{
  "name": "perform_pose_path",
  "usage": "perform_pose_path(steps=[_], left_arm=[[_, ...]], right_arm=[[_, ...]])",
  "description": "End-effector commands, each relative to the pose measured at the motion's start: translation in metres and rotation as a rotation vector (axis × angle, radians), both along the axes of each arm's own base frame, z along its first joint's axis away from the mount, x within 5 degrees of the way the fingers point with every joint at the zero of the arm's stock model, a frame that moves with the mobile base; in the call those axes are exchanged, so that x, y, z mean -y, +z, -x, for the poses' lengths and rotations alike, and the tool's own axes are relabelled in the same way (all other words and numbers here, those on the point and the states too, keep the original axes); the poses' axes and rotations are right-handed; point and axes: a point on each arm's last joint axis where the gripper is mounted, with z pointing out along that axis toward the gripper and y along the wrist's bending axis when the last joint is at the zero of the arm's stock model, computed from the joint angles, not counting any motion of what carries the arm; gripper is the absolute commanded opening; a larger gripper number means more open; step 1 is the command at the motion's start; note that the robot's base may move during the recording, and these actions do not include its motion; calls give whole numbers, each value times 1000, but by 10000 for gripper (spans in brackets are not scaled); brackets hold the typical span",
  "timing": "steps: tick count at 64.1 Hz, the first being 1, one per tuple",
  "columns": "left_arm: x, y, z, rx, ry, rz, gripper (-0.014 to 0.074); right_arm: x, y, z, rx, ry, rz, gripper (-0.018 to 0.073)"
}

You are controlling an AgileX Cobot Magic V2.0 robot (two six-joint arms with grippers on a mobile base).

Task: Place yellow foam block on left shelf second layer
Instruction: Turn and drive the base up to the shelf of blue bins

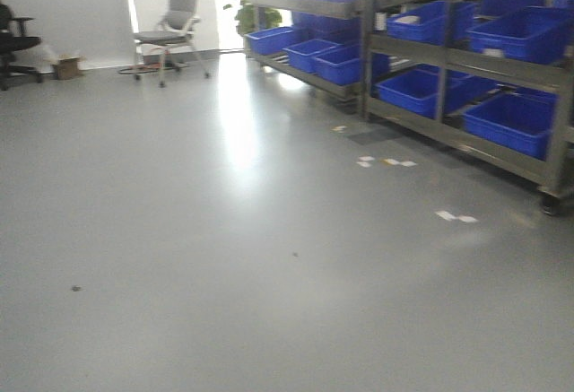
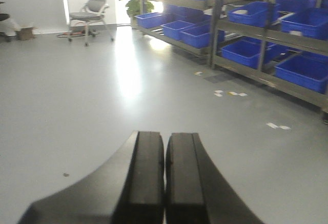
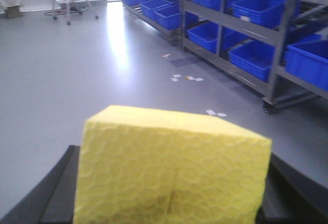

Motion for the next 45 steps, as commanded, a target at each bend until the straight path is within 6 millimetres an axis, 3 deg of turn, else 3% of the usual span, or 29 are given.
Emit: perform_pose_path(steps=[1,45], left_arm=[[1,0,0,73,-18,22,137],[1,0,0,73,-18,22,137]], right_arm=[[-1,15,0,101,5,14,309],[-1,15,0,101,5,14,309]])
